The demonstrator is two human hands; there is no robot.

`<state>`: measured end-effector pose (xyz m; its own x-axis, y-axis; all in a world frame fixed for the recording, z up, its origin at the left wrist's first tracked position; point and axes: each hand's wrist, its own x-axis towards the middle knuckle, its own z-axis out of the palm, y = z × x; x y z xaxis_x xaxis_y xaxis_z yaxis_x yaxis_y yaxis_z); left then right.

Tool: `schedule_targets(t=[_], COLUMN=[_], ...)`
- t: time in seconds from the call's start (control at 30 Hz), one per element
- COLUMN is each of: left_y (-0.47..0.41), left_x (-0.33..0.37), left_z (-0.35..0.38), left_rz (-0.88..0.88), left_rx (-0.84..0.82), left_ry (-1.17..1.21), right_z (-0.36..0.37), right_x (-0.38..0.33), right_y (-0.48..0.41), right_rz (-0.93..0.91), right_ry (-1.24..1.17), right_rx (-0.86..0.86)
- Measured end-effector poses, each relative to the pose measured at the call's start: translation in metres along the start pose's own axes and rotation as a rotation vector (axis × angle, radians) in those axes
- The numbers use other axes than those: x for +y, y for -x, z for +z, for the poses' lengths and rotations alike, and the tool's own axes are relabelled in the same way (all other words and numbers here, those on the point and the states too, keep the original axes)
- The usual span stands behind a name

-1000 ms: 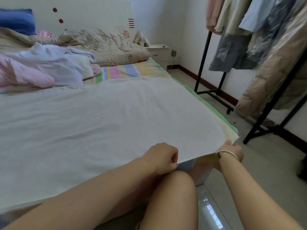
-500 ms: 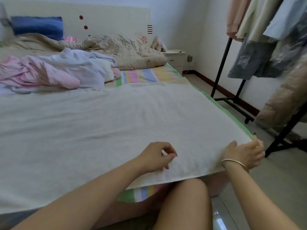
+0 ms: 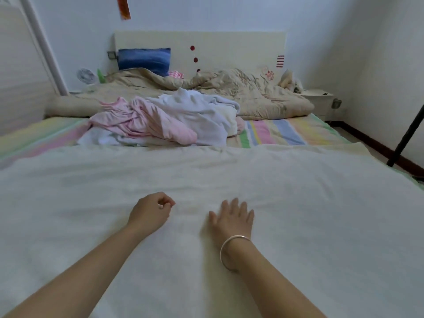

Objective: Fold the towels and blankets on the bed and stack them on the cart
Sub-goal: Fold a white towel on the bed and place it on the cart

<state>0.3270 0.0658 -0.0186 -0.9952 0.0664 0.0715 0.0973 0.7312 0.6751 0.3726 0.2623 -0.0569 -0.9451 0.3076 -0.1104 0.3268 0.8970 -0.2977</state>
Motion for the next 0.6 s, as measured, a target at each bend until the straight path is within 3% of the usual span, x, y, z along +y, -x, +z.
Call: schedule_targets(t=[0.27, 0.37, 0.6], left_y=[-0.14, -0.196, -0.304], left_x=[-0.082, -0.098, -0.105], left_z=[-0.051, -0.062, -0.054], left_rz=[-0.084, -0.079, 0.013], left_rx=[0.102, 0.119, 0.109], left_ry=[-0.145, -0.167, -0.245], right_z=[0.026, 0.013, -0.011], right_x=[-0.142, -0.158, -0.165], right_y=[-0.099, -0.168, -0.297], right_rz=[-0.389, -0.378, -0.252], right_ry=[-0.044, -0.029, 0.104], right_rx=[0.013, 0.149, 0.144])
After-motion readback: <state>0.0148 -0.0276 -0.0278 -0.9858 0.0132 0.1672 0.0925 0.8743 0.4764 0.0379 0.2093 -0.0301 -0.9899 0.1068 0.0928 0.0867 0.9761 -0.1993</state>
